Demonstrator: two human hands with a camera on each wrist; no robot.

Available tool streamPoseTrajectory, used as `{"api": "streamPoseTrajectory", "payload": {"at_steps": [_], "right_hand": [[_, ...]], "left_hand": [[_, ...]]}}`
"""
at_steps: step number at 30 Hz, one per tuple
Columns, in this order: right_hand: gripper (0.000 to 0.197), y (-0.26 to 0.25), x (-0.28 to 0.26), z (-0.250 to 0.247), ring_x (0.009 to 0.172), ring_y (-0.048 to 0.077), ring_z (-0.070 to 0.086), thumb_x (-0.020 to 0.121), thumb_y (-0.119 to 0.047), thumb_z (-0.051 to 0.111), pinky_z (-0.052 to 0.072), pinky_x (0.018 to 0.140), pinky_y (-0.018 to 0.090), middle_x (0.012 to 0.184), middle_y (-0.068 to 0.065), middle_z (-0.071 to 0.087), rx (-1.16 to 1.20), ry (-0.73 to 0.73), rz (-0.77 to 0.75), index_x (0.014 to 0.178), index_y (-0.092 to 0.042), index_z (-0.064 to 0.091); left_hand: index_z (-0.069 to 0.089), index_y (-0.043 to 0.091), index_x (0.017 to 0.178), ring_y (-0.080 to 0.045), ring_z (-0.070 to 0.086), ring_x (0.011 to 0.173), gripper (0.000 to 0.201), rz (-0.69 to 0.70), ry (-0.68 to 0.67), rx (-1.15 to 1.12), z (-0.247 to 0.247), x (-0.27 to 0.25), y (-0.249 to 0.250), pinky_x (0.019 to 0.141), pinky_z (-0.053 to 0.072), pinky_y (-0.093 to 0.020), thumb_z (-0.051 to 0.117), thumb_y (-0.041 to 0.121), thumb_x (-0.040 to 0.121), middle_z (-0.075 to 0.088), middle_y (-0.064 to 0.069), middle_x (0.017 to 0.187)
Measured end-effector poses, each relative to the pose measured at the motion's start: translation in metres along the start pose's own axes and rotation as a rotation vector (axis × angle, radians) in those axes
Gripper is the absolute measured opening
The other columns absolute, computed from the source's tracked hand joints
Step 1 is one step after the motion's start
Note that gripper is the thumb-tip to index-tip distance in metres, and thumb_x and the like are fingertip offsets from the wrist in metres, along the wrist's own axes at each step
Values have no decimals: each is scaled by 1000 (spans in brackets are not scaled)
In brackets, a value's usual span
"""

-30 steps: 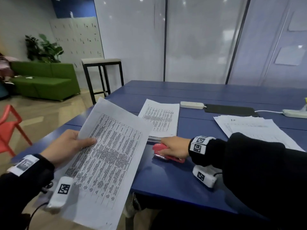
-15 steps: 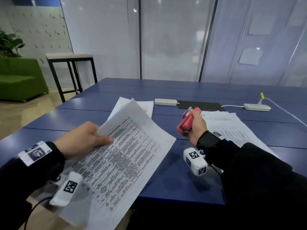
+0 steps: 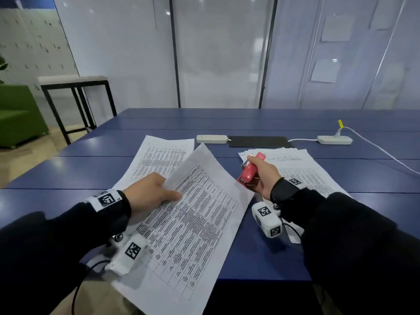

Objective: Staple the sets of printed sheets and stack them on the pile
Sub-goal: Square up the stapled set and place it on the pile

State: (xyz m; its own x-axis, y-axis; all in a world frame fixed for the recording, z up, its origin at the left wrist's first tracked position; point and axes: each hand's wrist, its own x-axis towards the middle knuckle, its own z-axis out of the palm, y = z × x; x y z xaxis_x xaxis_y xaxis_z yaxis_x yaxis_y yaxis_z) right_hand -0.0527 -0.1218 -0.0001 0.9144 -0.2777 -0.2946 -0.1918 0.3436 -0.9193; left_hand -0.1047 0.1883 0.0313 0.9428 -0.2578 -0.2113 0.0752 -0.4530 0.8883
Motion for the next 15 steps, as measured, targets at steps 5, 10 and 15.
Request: {"api": "streamPoseTrajectory", "payload": {"at_steps": [5, 10, 15], "right_hand": [[21, 2, 2, -4, 71, 25, 66, 97, -24, 65, 53, 46, 28, 98, 15, 67, -26, 10, -14, 105, -5, 64], [30, 7, 8, 0, 65, 25, 64, 95, -35, 68, 52, 63, 32, 89, 16, 66, -72, 94, -37, 97, -5, 62], [48, 8, 9, 6, 67, 24, 66, 94, -53, 67, 49, 55, 27, 89, 14, 67, -65, 173, -68, 105, -6, 63]], "left_hand": [[76, -5, 99, -45, 75, 84, 15, 9, 7, -9, 10, 6, 7, 85, 61, -59, 74, 9, 93, 77, -24, 92], [76, -4, 99, -43, 76, 83, 14, 12, 15, -13, 11, 6, 6, 85, 61, -57, 75, 9, 93, 78, -23, 91], [79, 0, 96, -43, 76, 85, 15, 29, 23, 7, 7, 6, 0, 90, 59, -60, 76, 15, 93, 78, -21, 92]]}}
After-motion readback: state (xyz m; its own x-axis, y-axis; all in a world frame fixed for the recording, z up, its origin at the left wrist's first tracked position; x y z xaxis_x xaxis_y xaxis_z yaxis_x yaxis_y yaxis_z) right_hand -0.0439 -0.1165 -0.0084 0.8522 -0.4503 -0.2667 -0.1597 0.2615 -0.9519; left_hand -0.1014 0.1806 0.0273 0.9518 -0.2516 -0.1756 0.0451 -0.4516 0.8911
